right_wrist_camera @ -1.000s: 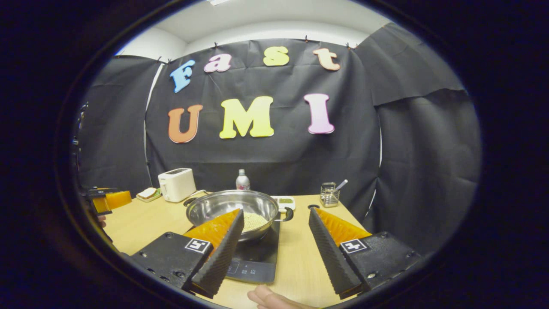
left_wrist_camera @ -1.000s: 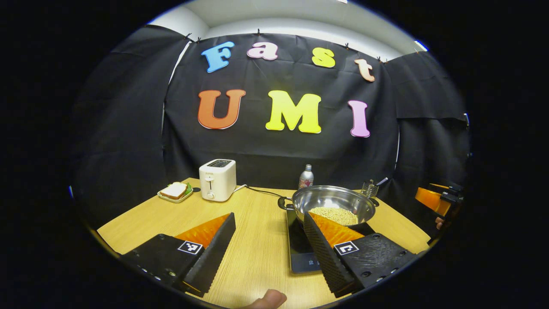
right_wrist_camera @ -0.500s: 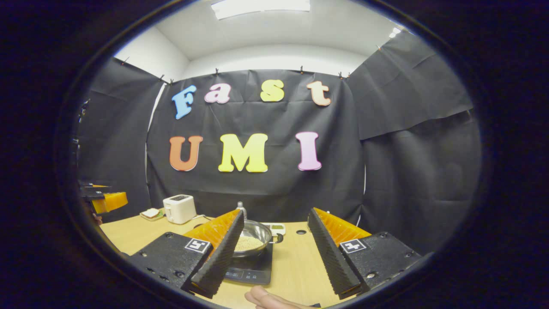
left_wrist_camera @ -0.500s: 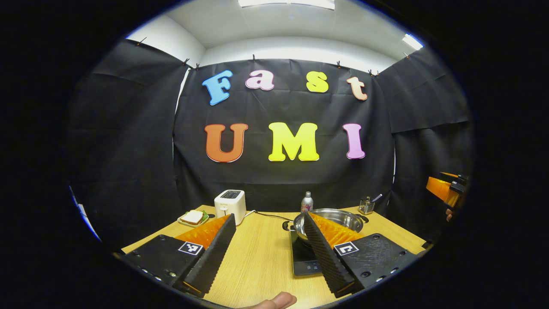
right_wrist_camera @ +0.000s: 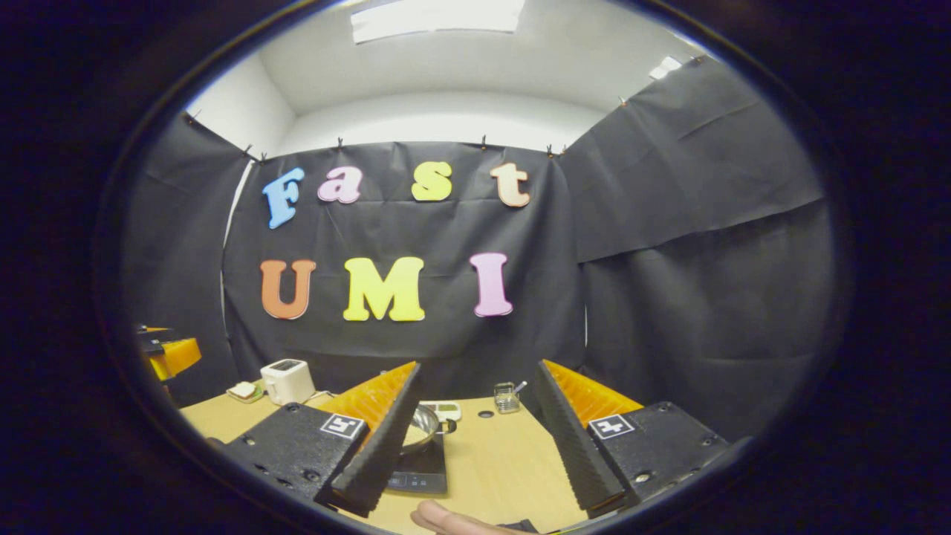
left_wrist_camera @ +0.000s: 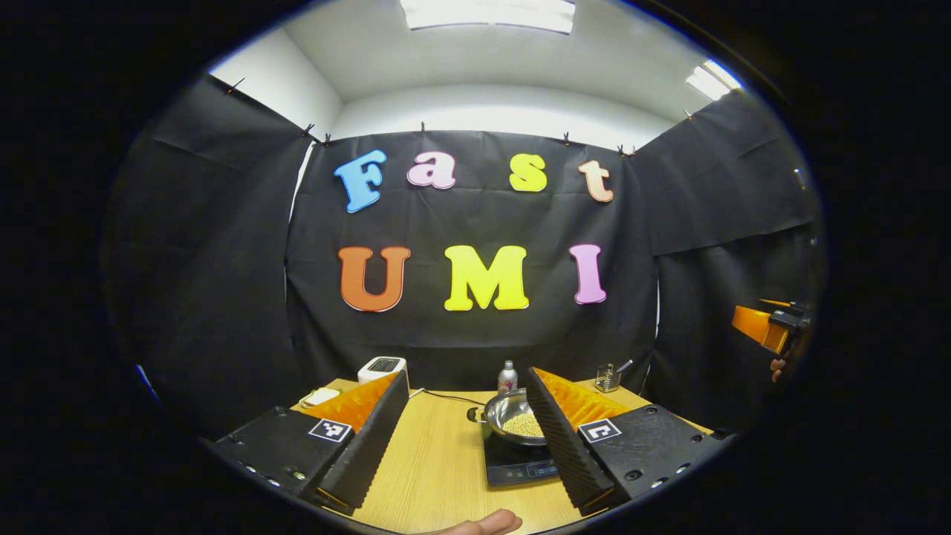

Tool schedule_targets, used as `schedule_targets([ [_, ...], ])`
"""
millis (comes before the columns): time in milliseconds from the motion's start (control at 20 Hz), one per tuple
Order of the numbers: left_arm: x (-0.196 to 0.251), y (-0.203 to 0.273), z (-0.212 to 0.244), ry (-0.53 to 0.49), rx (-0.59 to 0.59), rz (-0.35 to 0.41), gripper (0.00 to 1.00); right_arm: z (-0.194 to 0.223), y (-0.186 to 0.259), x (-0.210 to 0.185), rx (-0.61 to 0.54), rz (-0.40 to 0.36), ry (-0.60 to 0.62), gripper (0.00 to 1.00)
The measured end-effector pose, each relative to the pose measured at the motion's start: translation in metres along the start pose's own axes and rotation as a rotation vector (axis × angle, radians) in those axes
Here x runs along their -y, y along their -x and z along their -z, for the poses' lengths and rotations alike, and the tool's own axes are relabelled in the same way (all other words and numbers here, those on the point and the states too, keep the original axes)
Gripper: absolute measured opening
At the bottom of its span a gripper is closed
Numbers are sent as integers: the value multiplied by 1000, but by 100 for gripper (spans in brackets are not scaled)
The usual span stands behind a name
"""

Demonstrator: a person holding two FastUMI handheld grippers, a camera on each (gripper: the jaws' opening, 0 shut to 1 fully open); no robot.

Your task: First push the handle of the pot to place it horizontally, then grasp the pot with both hands and set it on the induction cooktop.

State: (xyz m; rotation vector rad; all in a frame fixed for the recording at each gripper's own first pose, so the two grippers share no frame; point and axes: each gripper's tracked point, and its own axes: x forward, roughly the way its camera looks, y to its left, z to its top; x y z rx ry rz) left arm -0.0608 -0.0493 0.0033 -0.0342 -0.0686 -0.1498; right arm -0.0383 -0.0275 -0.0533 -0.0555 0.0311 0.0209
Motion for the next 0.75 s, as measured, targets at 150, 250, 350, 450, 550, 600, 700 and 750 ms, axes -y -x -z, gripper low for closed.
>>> schedule_targets([
  [150,19,15,-10,-10,52,-13,95,-5,21,-1,16,-24,4,94],
  [250,28,19,-3,-10,39,-7,94,-10,32,0,43,-26,-2,94],
  [350,23,20,7,-16,1,-31,95,-8,36,0,41,-33,6,95],
  [450,16,18,15,9,-30,-68,96,-9,36,2,44,-33,-6,94],
  [550,20,11,5,37,23,-55,96,-2,31,4,31,-29,-2,95],
  [600,18,10,8,47,22,-52,96,4,29,3,14,-33,-2,94],
  [700,14,9,12,55,14,-58,96,0,25,-7,27,-78,-24,94],
  [750,12,9,11,51,13,-61,96,-7,24,-11,55,-101,-34,95],
])
